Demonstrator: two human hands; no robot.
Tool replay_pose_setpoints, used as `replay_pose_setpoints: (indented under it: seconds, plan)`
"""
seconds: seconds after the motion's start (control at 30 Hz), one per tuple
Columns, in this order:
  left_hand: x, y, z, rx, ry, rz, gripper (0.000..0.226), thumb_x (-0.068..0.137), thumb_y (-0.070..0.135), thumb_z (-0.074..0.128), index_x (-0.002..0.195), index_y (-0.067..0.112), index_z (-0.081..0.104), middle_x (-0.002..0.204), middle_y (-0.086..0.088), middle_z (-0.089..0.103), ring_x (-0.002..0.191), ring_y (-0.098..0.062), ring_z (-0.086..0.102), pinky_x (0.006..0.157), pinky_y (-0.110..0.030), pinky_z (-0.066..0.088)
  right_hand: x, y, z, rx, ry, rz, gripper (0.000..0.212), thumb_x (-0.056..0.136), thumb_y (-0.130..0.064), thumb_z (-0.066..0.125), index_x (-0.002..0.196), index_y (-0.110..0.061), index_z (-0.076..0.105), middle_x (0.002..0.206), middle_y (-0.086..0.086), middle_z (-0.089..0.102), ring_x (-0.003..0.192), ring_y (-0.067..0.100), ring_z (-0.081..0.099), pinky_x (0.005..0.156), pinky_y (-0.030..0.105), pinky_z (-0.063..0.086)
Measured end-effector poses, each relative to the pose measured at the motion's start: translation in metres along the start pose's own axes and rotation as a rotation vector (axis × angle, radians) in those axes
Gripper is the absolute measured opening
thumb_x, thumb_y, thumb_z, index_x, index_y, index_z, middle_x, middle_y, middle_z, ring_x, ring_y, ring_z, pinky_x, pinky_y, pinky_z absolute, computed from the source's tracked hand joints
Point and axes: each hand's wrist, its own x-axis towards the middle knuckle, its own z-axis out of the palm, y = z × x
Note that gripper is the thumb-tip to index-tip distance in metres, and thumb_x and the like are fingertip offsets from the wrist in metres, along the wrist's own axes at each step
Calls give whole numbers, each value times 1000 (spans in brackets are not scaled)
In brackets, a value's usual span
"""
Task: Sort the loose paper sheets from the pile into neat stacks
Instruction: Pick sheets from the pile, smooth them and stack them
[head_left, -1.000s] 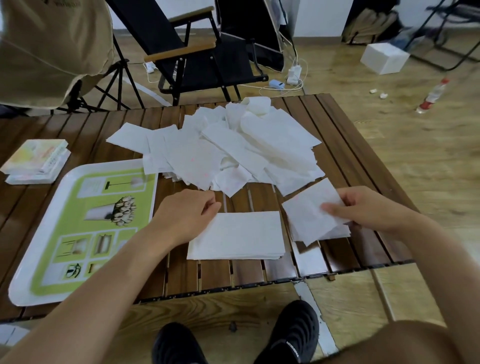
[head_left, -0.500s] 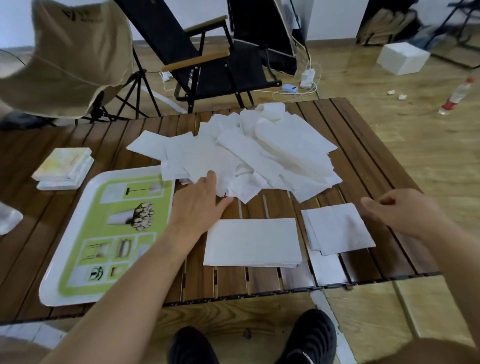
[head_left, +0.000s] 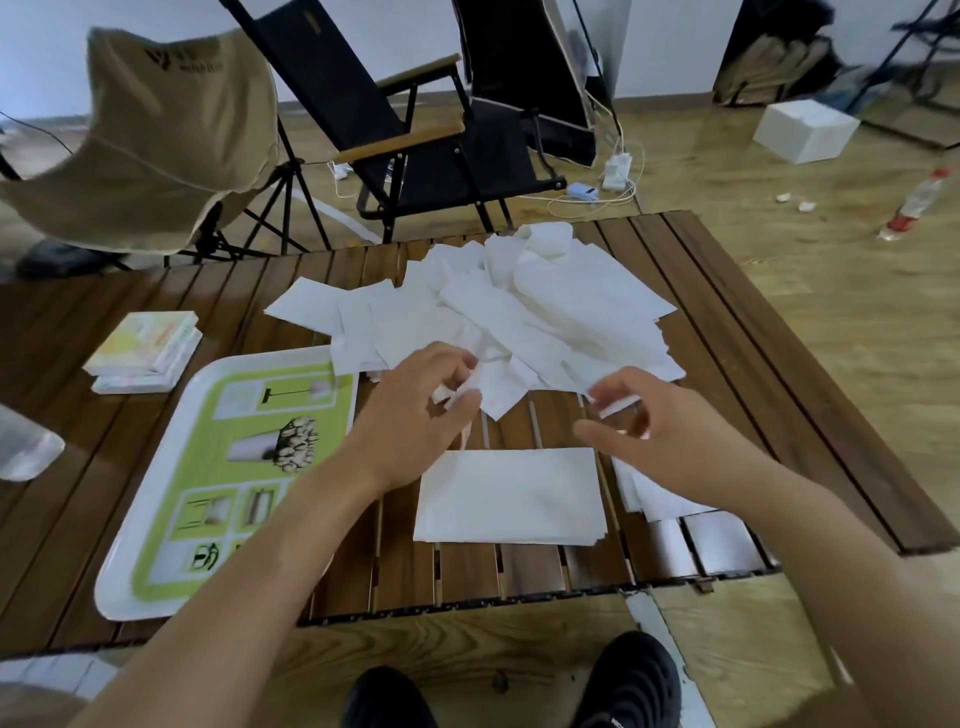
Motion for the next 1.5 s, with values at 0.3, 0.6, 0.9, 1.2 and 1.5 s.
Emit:
replay_pose_setpoints:
  seconds: [0.3, 0.6, 0.9, 1.2, 1.5]
  plan:
    - [-10, 36, -3, -461, -258, -146, 19, 96, 19, 60, 82, 7, 59, 78, -14, 62, 72, -24, 59, 70, -36, 47, 16, -2, 16, 444, -326, -47, 41, 91, -33, 75, 128, -28, 59, 82, -21, 69, 57, 7, 48, 53, 21, 42]
    - [-1, -24, 22, 537, -109, 81, 8, 98, 27, 60, 106, 25, 62, 100, 7, 61, 83, -14, 62, 63, -33, 54, 1, 50, -28, 221, -168, 290, 35, 100, -31, 63, 68, -17, 55, 39, -14, 45, 35, 3, 33, 42, 16, 29]
    - [20, -36, 60, 714, -78, 259, 37, 79, 9, 81, 114, 18, 70, 116, -5, 61, 89, -20, 61, 61, -29, 57, -9, 97, -23, 130, -138, 569, 28, 91, -34, 75, 94, -6, 74, 61, -2, 66, 51, 15, 54, 49, 22, 39]
    - [16, -33, 59, 530, 20, 172, 5, 96, 16, 66, 94, 16, 71, 86, 1, 66, 75, -18, 62, 58, -32, 54, -5, 84, -20, -60, 110, 415, 25, 93, -27, 72, 75, -15, 60, 70, 0, 61, 60, 13, 54, 51, 24, 35]
    - [8, 3, 33, 237, 109, -14, 6, 104, 29, 53, 104, 24, 57, 81, 13, 58, 67, -6, 59, 59, -21, 50, 1, 95, -16, -27, 69, 485, 42, 91, -42, 72, 81, -3, 59, 74, 7, 63, 65, 22, 57, 64, 31, 45]
